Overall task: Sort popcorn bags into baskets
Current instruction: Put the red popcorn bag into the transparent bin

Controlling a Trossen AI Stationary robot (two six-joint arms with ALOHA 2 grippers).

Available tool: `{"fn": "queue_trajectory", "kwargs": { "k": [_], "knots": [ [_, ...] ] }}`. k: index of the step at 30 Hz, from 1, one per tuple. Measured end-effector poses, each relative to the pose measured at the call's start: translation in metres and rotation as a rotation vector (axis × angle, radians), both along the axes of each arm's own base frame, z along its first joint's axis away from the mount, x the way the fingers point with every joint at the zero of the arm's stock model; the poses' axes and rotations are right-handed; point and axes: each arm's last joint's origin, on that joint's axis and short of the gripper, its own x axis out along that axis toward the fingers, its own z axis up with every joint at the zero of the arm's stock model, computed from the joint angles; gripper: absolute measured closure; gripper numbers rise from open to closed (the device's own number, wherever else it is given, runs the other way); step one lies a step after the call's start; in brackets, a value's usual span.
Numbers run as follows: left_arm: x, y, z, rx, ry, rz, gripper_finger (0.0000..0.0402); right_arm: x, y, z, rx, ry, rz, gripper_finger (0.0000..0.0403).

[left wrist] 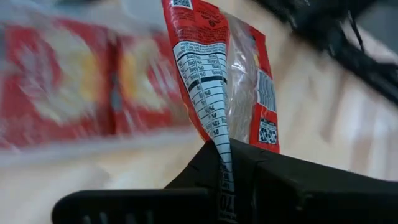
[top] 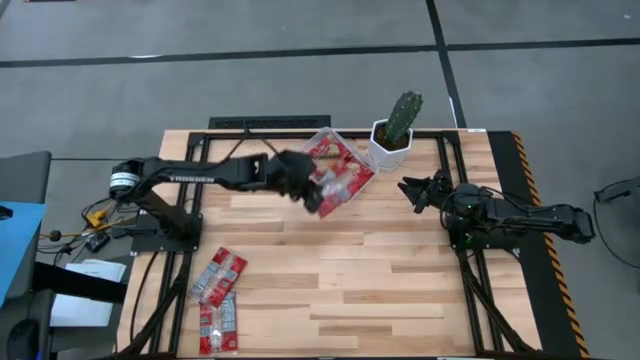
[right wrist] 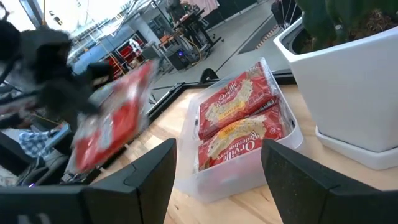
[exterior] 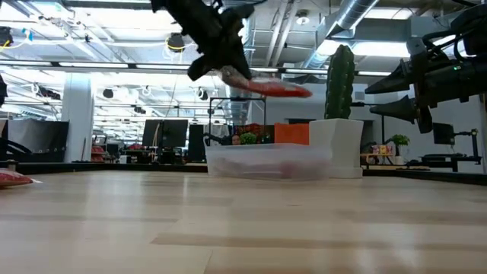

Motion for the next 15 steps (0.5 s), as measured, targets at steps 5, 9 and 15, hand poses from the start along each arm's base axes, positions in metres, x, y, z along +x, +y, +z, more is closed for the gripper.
{"fn": "queue_trajectory", "kwargs": {
  "k": [5,9,15],
  "knots": [
    [0.010,0.044,-0.004,0.016,-0.060,0.077,0.0401,0.000,0.000,0.000,-0.006,0.004,-0.002,0.0143],
    [0.019,0.070,-0.028,-0.031,-0.048,0.087,0.0401,0.000,0.000,0.000,-0.007,0.005,-0.007,0.0143],
    [0.033,0.092,-0.062,-0.132,-0.060,0.075,0.0401,0.000,0.000,0.000,-0.007,0.005,-0.007,0.0143]
  ]
}}
